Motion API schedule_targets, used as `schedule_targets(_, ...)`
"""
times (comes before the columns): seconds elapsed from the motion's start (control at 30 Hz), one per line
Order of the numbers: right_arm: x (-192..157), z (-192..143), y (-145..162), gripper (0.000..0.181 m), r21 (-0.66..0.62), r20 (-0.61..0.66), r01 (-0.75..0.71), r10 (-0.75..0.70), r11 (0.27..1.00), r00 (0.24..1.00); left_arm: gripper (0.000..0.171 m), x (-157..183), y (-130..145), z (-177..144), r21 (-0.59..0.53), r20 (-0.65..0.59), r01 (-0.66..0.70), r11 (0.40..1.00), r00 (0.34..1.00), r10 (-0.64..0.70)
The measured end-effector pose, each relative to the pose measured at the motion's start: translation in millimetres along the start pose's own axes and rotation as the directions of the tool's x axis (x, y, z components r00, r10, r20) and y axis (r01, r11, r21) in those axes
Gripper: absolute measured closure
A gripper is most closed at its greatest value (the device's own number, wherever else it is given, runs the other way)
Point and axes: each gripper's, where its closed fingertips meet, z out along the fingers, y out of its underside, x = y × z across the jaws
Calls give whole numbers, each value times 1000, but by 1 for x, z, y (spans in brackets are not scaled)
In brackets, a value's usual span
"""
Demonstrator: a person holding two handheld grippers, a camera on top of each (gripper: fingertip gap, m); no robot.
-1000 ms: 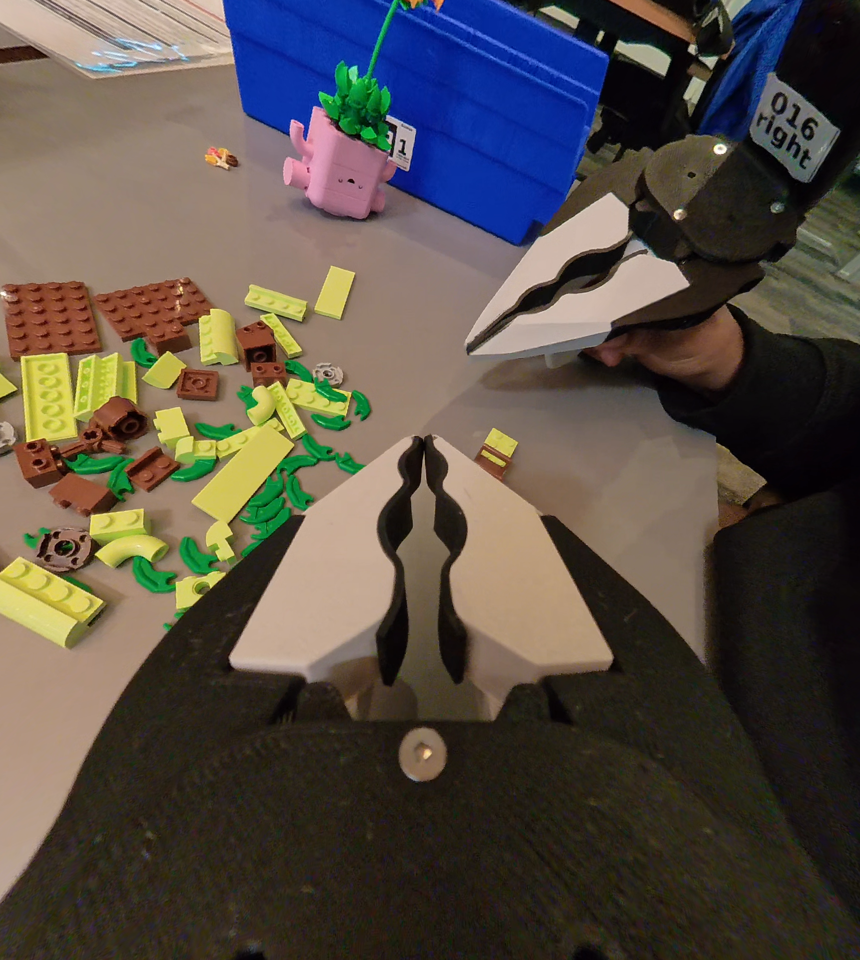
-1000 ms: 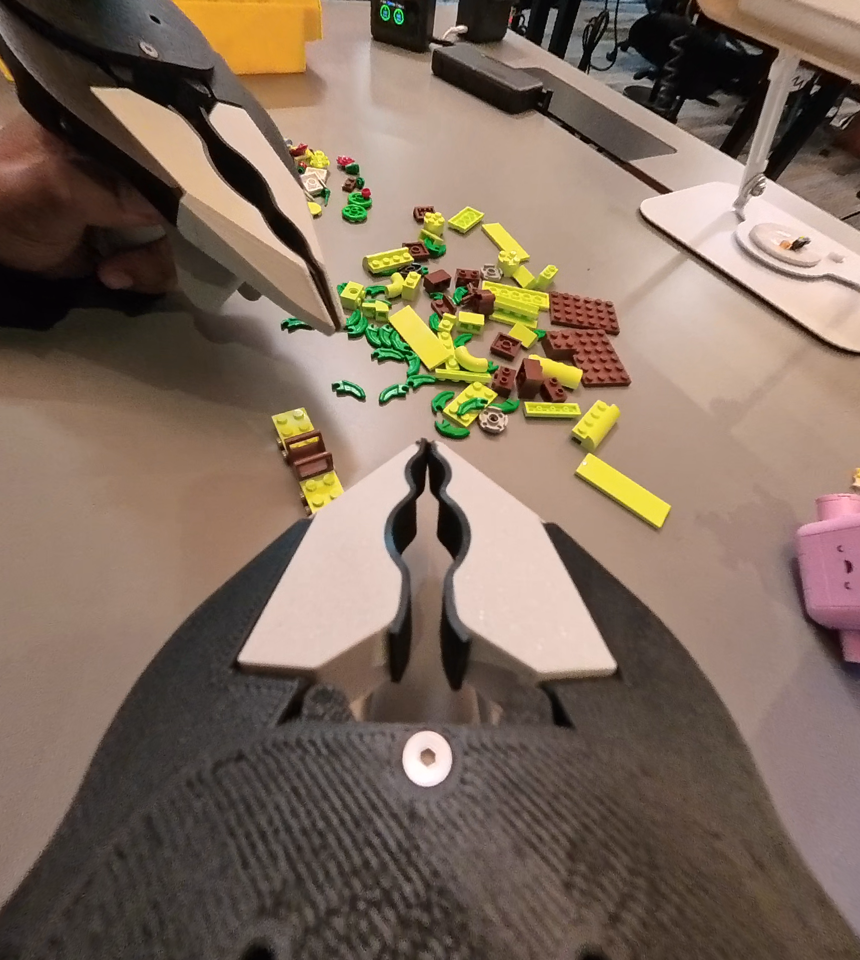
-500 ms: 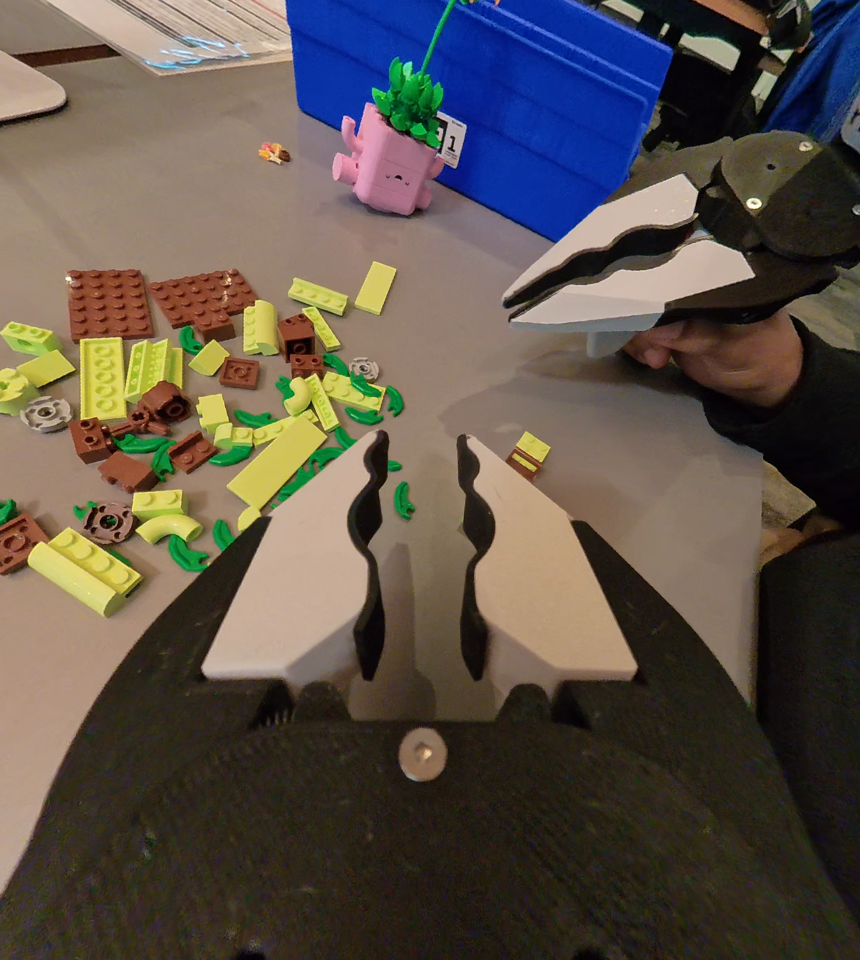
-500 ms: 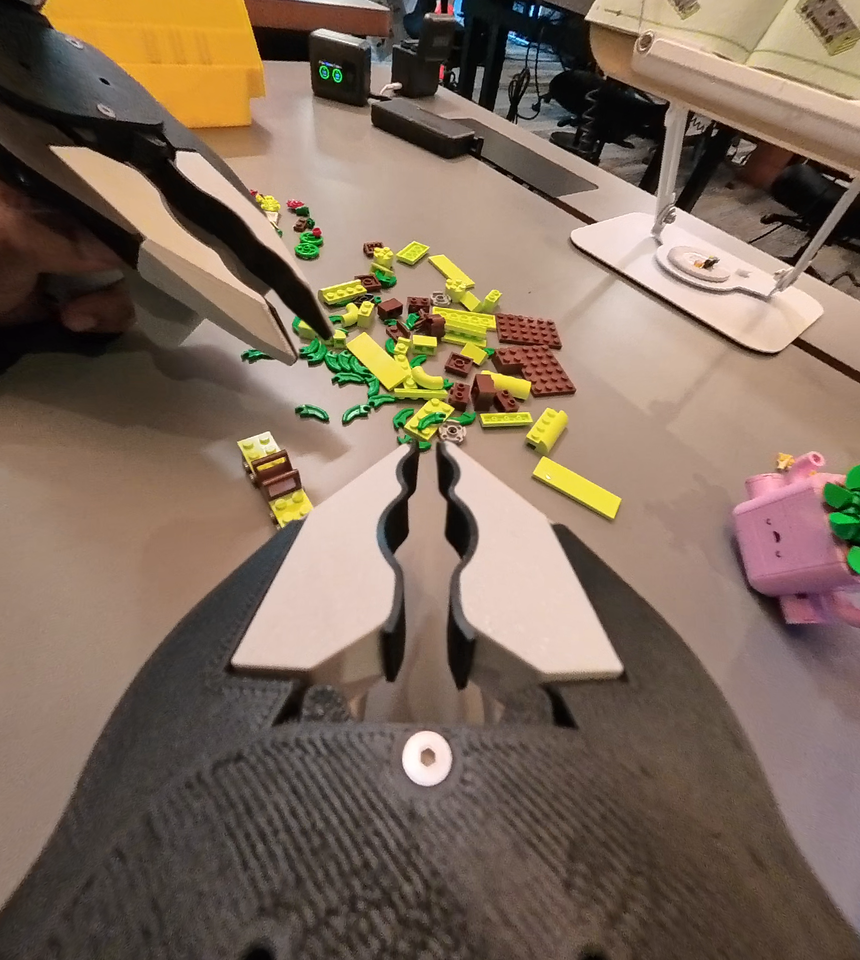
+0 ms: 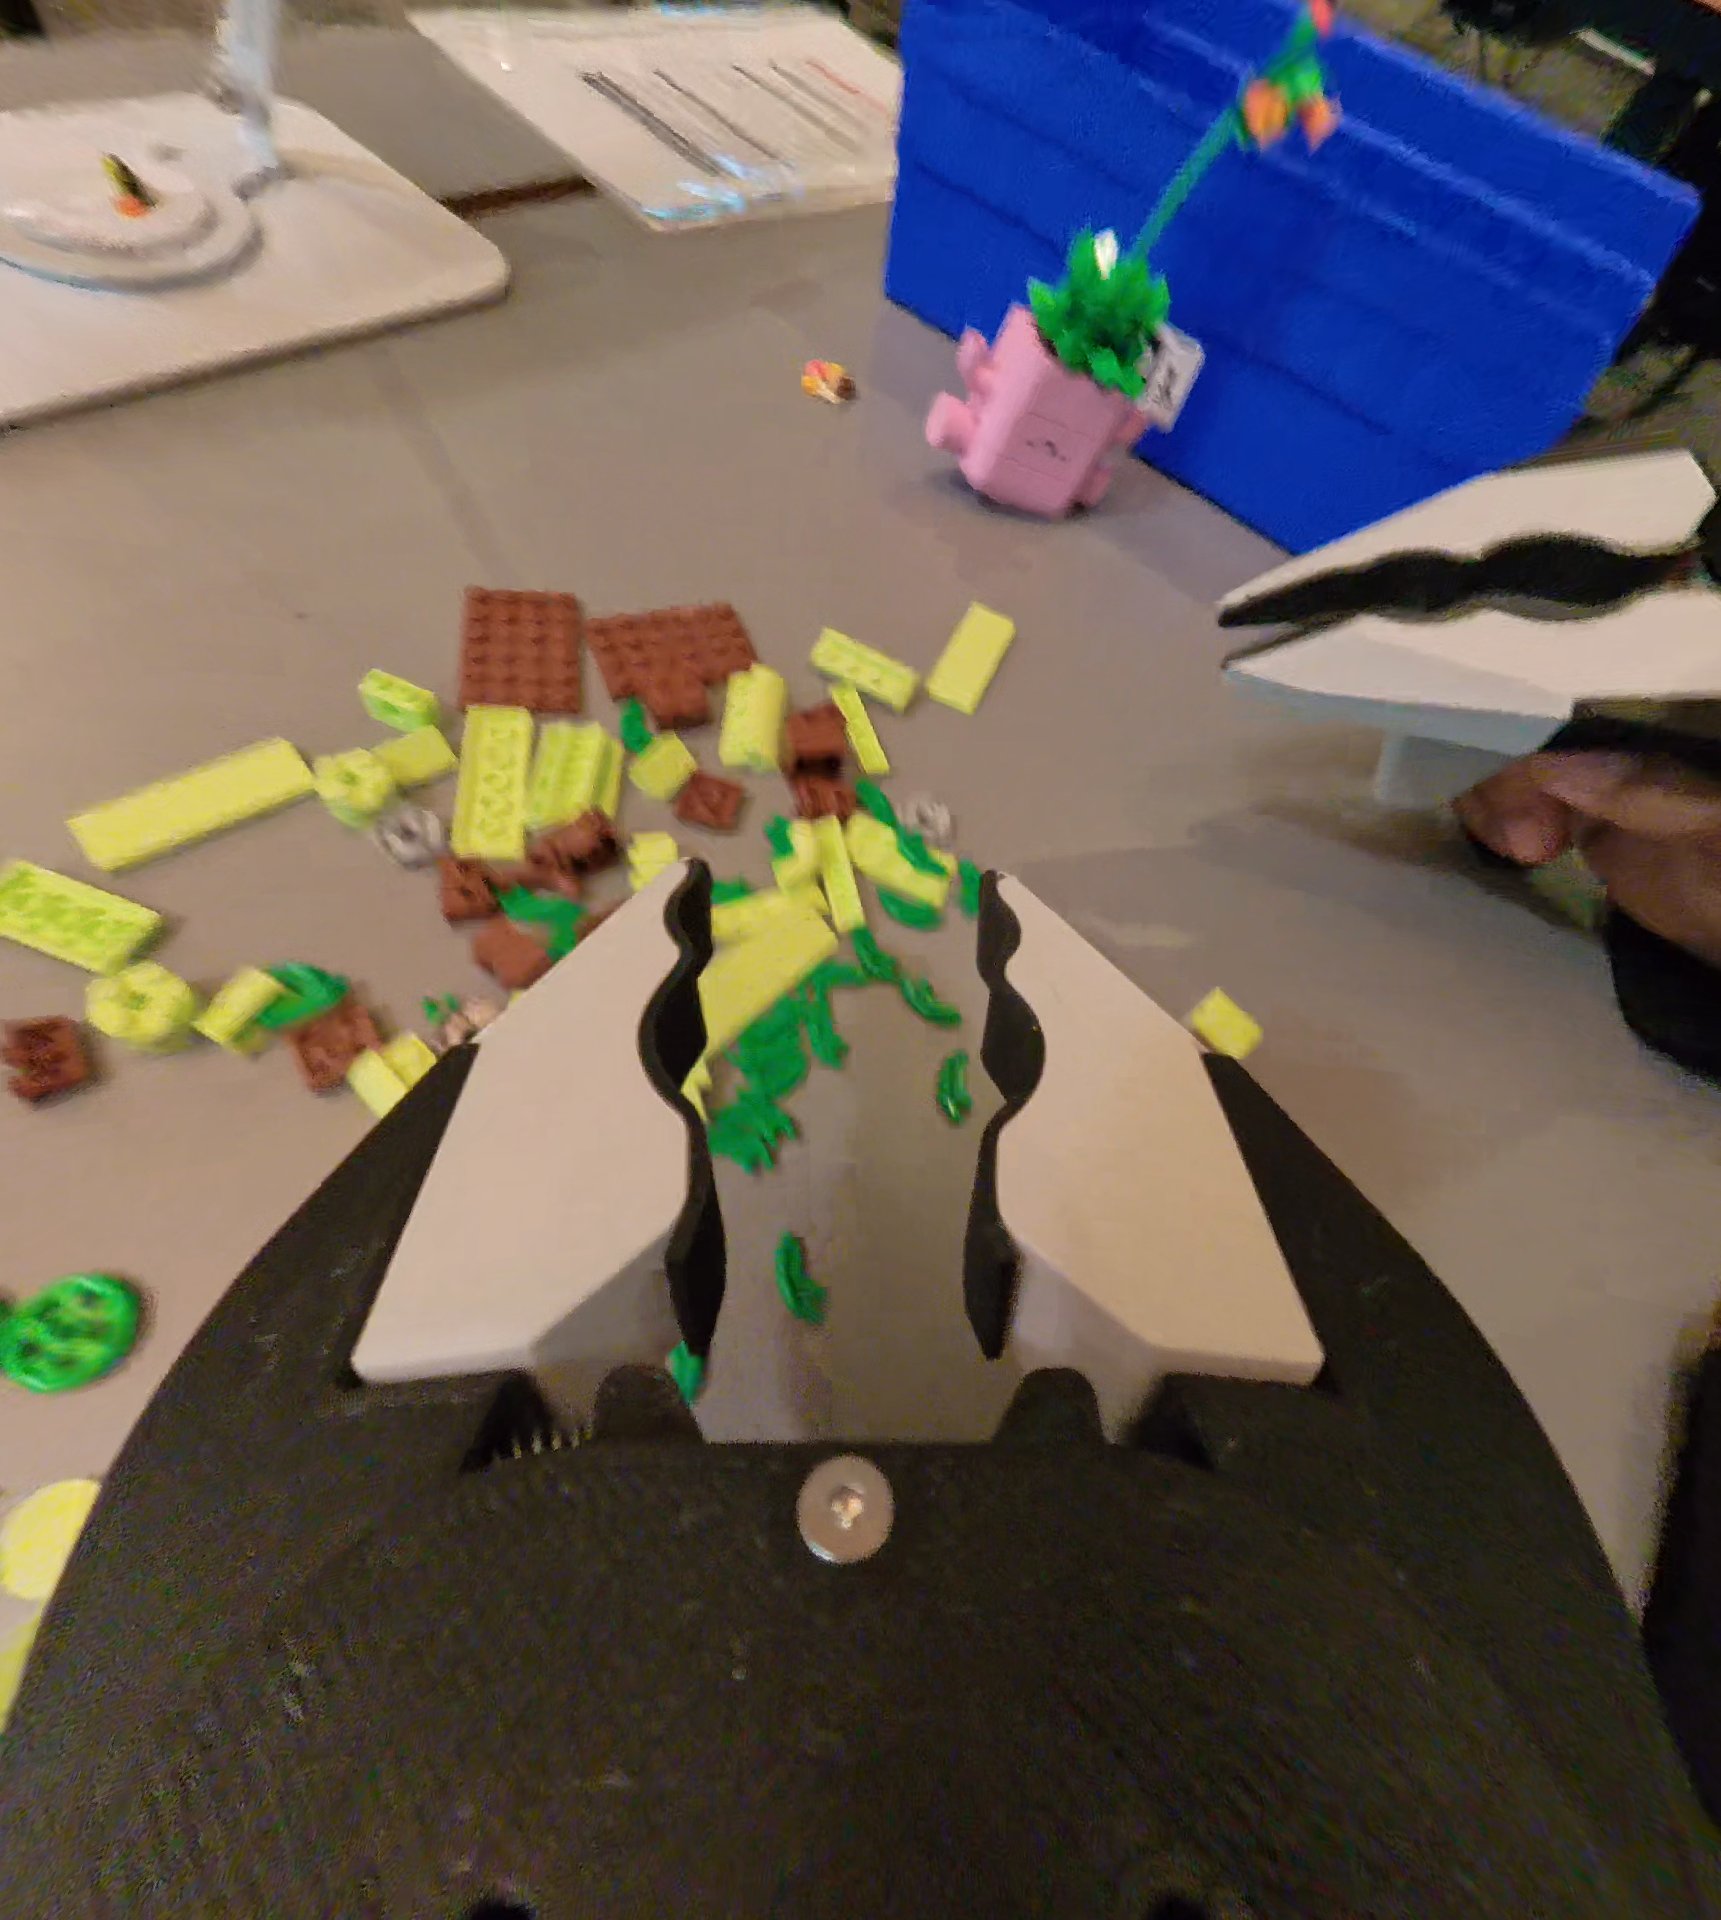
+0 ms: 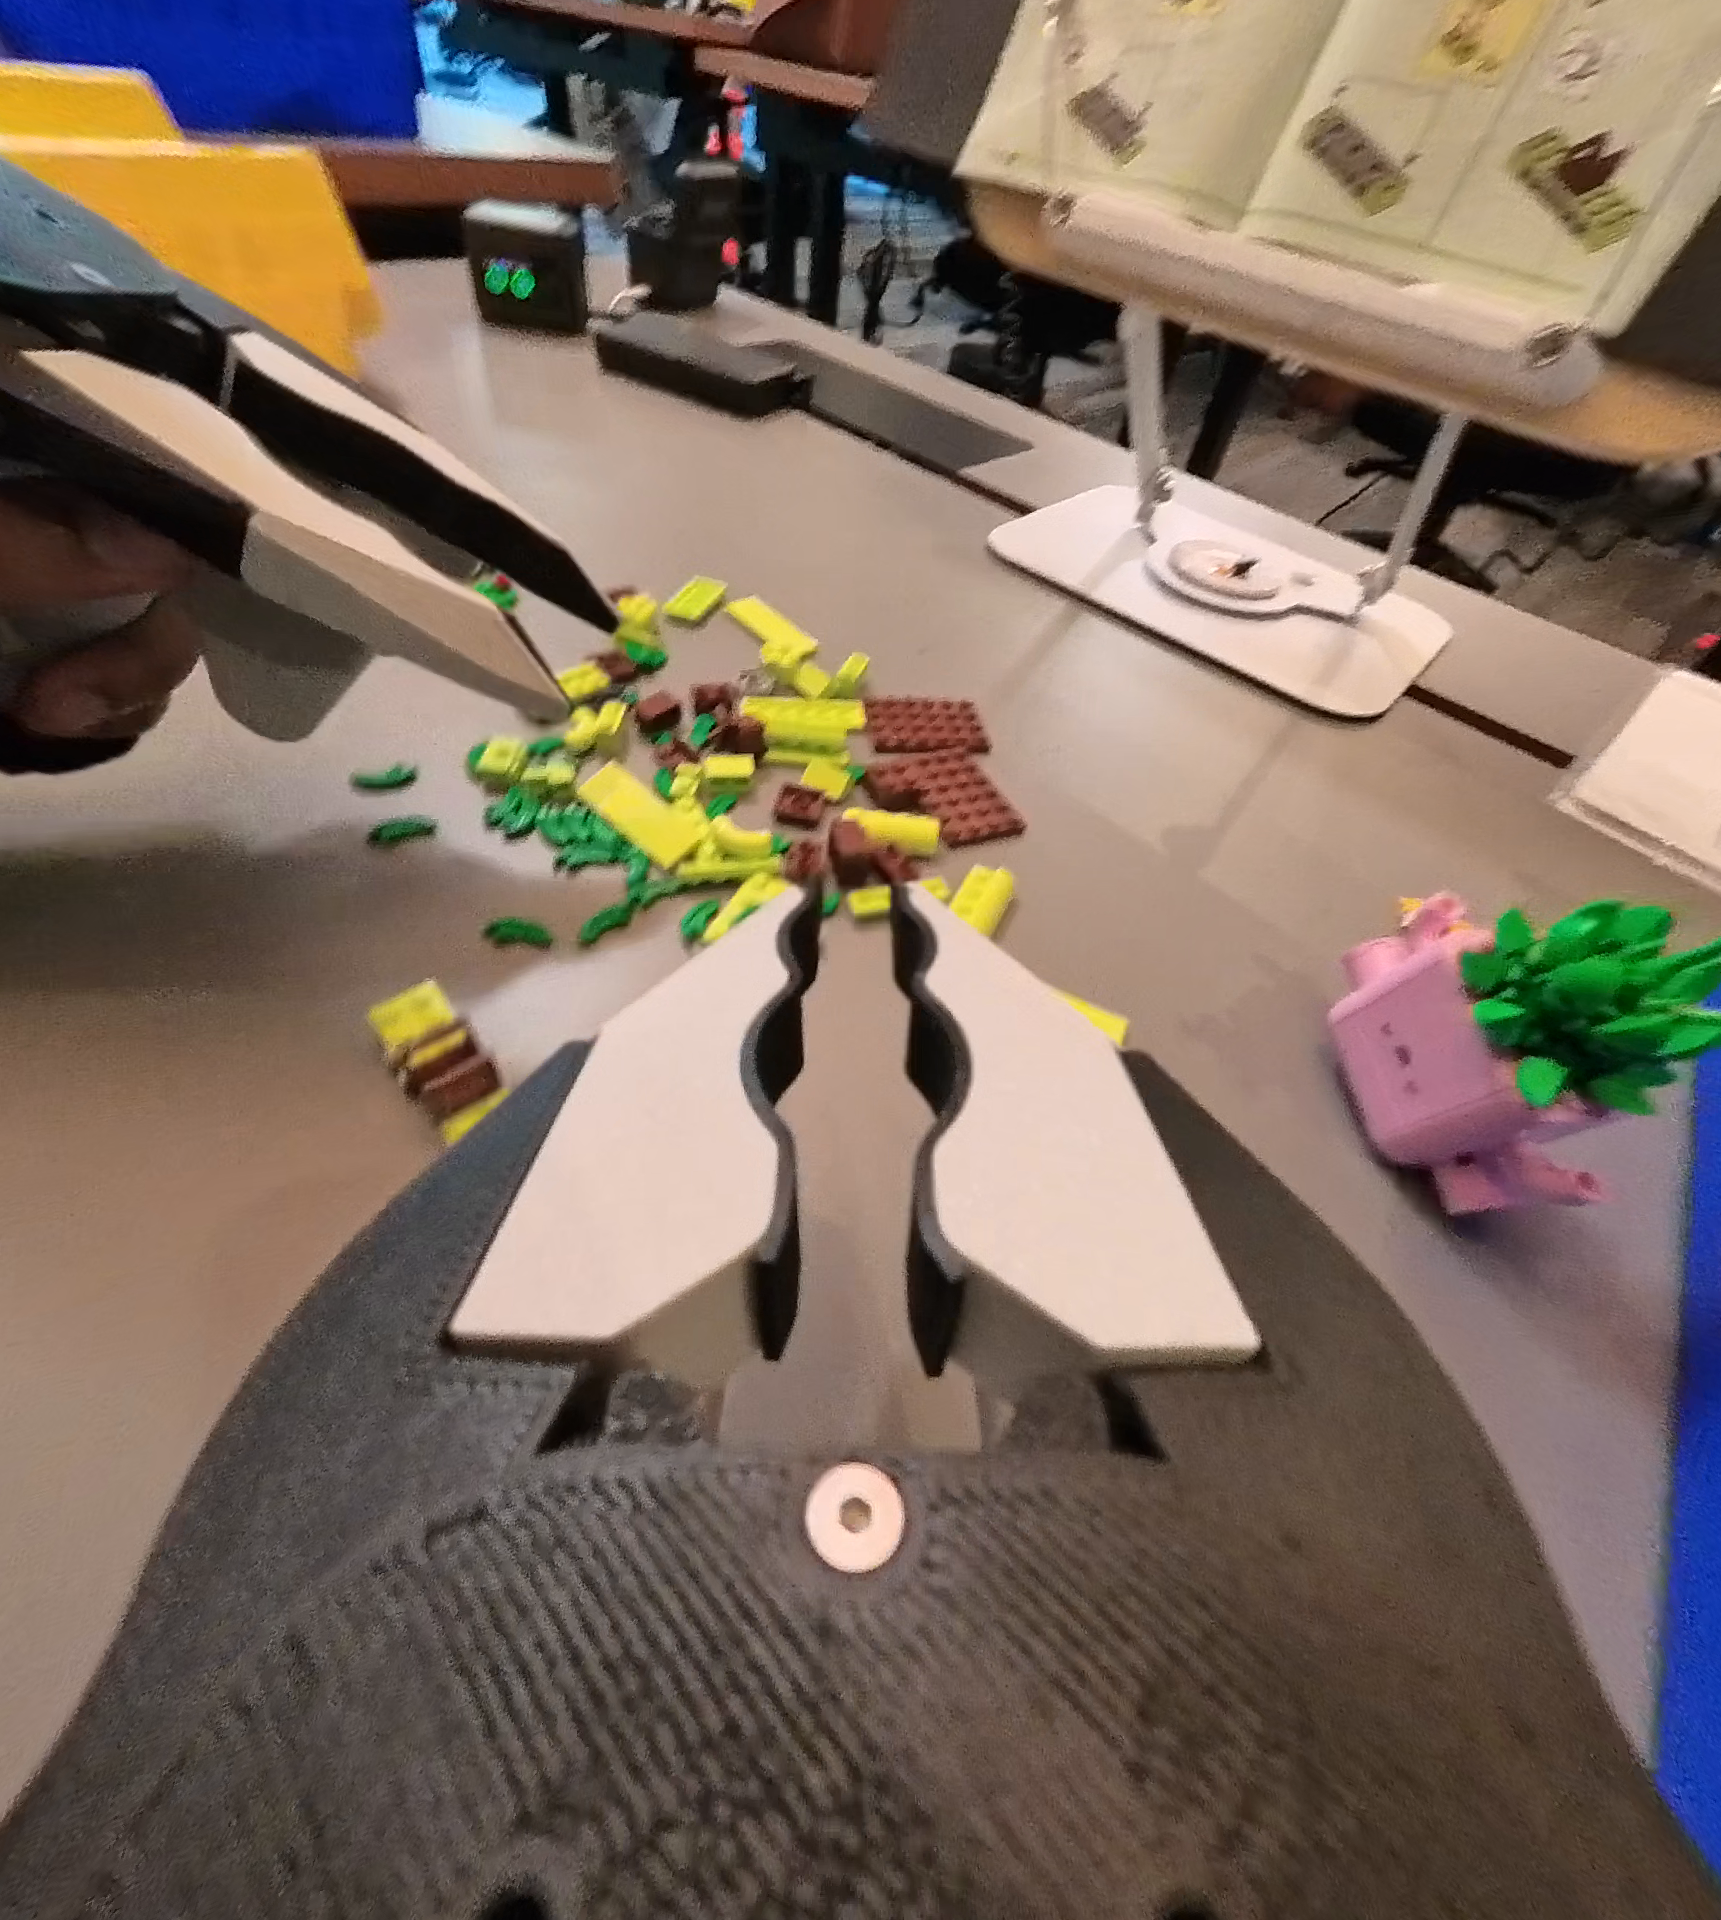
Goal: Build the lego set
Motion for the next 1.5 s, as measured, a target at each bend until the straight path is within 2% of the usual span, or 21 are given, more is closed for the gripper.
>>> schedule_targets(0.1, 29, 14, -39, 154, 53, -86, -27, 31, 998, 996, 102, -29, -60, 10, 36, 103, -72, 997, 992, 68)
schedule_targets(0.17, 53, 32, -77, 131, 93, -125, -74, 85, 993, 989, 96, -56, -115, 23, 91, 221, -173, 981, 964, 150)
schedule_targets(0.23, 82, 49, -120, 126, 170, -150, -168, 194, 971, 969, 94, -71, -168, 43, 130, 262, -231, 964, 946, 191)
schedule_targets(0.3, 115, 66, -156, 129, 275, -174, -221, 275, 936, 946, 88, -93, -219, 63, 181, 349, -283, 942, 914, 207)
schedule_targets(0.33, 134, 77, -166, 130, 301, -199, -226, 292, 927, 935, 84, -107, -238, 75, 176, 408, -310, 934, 887, 218)
schedule_targets(0.4, 171, 99, -174, 134, 301, -262, -220, 302, 928, 916, 78, -133, -259, 100, 131, 504, -339, 932, 832, 232)
schedule_targets(0.47, 193, 118, -176, 135, 266, -276, -212, 285, 940, 918, 79, -145, -265, 122, 114, 505, -328, 938, 832, 230)
schedule_targets(0.6, 225, 139, -174, 141, 174, -395, -115, 176, 978, 901, 79, -156, -276, 138, 182, 487, -292, 939, 856, 172)
schedule_targets(0.67, 231, 154, -171, 147, 157, -377, -123, 175, 980, 909, 80, -161, -278, 145, 183, 500, -294, 938, 849, 169)
schedule_targets(0.77, 240, 175, -156, 146, 118, -368, -136, 170, 984, 914, 80, -164, -277, 149, 171, 553, -356, 919, 807, 210)
schedule_targets(0.83, 248, 183, -152, 147, 112, -399, -87, 125, 990, 908, 84, -167, -276, 149, 173, 592, -396, 902, 774, 226)
schedule_targets(0.93, 244, 196, -154, 163, 105, -384, -40, 78, 994, 920, 97, -175, -277, 147, 162, 676, -443, 882, 701, 227)
schedule_targets(1.0, 248, 198, -152, 170, 78, -436, 9, 26, 997, 900, 98, -177, -276, 148, 145, 710, -479, 866, 660, 246)
schedule_targets(1.03, 251, 197, -151, 179, 62, -472, 43, -8, 997, 882, 99, -177, -275, 149, 159, 710, -477, 864, 664, 236)
schedule_targets(1.1, 252, 196, -150, 180, 54, -487, 77, -42, 996, 872, 99, -177, -275, 149, 179, 707, -476, 861, 671, 224)
schedule_targets(1.17, 252, 196, -151, 181, 81, -465, 46, -3, 996, 885, 101, -178, -275, 148, 186, 708, -471, 863, 673, 215)
schedule_targets(1.3, 255, 192, -149, 181, 124, -451, 0, 56, 992, 891, 123, -183, -278, 140, 236, 707, -442, 865, 689, 159)
schedule_targets(1.4, 259, 187, -147, 180, 146, -478, -8, 78, 989, 875, 129, -186, -280, 139, 232, 714, -453, 861, 681, 166)
schedule_targets(1.5, 258, 186, -147, 180, 177, -467, -22, 104, 984, 878, 153, -188, -282, 134, 268, 706, -441, 857, 695, 137)
